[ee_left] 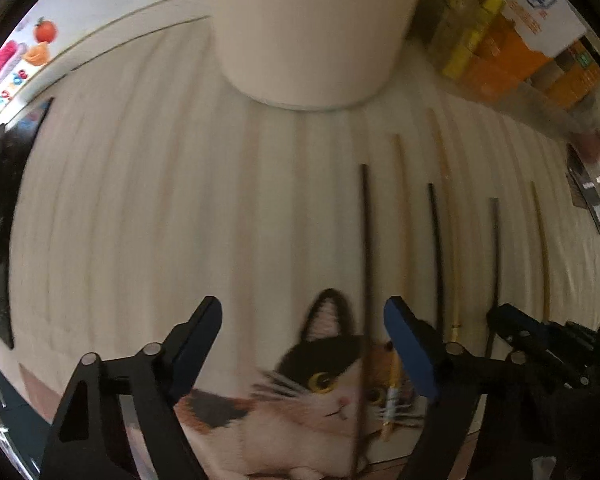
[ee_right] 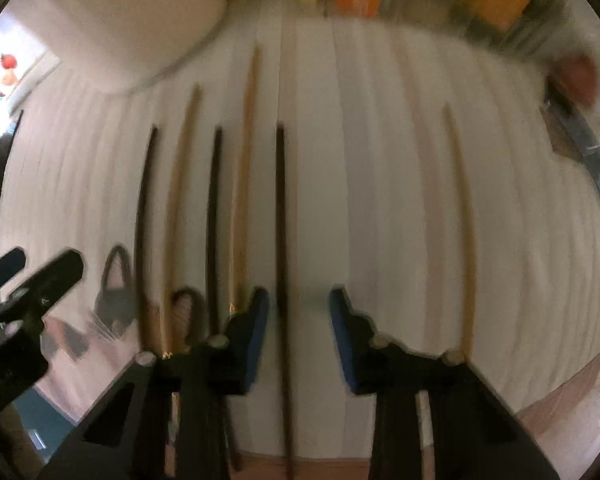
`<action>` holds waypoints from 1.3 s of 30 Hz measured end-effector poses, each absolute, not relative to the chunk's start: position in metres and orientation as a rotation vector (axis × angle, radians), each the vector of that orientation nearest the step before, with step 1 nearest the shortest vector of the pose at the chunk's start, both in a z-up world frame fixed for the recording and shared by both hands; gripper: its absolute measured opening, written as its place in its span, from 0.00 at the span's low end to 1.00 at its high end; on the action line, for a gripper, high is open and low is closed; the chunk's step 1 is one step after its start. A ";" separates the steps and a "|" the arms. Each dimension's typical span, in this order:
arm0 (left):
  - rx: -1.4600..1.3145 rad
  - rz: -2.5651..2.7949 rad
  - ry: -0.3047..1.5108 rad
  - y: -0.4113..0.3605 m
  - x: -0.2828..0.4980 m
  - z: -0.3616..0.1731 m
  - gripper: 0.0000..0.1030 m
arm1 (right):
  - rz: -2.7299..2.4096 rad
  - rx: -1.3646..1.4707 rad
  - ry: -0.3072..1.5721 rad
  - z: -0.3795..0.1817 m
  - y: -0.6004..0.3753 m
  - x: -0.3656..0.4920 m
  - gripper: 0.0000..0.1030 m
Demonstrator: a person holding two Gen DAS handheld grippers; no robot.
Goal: Organize utensils
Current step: 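Grasp a dark chopstick with the left tool while the right tool grasps another dark chopstick, then lift both dark chopsticks off the mat toward the holder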
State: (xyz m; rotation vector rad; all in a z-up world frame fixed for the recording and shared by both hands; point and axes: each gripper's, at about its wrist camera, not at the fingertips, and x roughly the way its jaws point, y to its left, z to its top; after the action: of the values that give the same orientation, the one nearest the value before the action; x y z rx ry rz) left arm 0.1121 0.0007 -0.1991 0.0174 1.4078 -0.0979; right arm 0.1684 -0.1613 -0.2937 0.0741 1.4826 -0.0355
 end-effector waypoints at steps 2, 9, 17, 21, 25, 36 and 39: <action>0.036 -0.112 1.417 -0.008 0.115 -0.205 0.67 | -0.059 0.060 1.494 -0.295 -0.167 0.163 0.06; 0.093 -0.111 1.414 -0.023 0.119 -0.217 0.04 | -0.119 0.129 1.518 -0.297 -0.216 0.146 0.06; 0.076 0.019 1.434 0.014 0.110 -0.216 0.04 | -0.059 0.178 1.527 -0.296 -0.235 0.146 0.06; 0.028 0.041 1.471 0.045 0.105 -0.215 0.04 | 0.026 0.147 1.535 -0.294 -0.220 0.151 0.06; -0.023 -0.021 1.513 0.068 0.099 -0.214 0.06 | 0.025 0.087 1.551 -0.294 -0.216 0.149 0.06; 0.028 -0.066 1.496 0.054 0.060 -0.218 0.04 | -0.041 -0.001 1.617 -0.285 -0.209 0.119 0.13; 0.045 -0.068 1.487 0.037 0.069 -0.215 0.04 | -0.075 0.031 1.603 -0.281 -0.197 0.122 0.06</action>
State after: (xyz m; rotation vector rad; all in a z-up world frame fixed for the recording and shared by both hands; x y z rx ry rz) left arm 0.0688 0.0374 -0.2151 0.0451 1.4871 -0.0681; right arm 0.1218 -0.1966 -0.2812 0.0306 1.6029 -0.0754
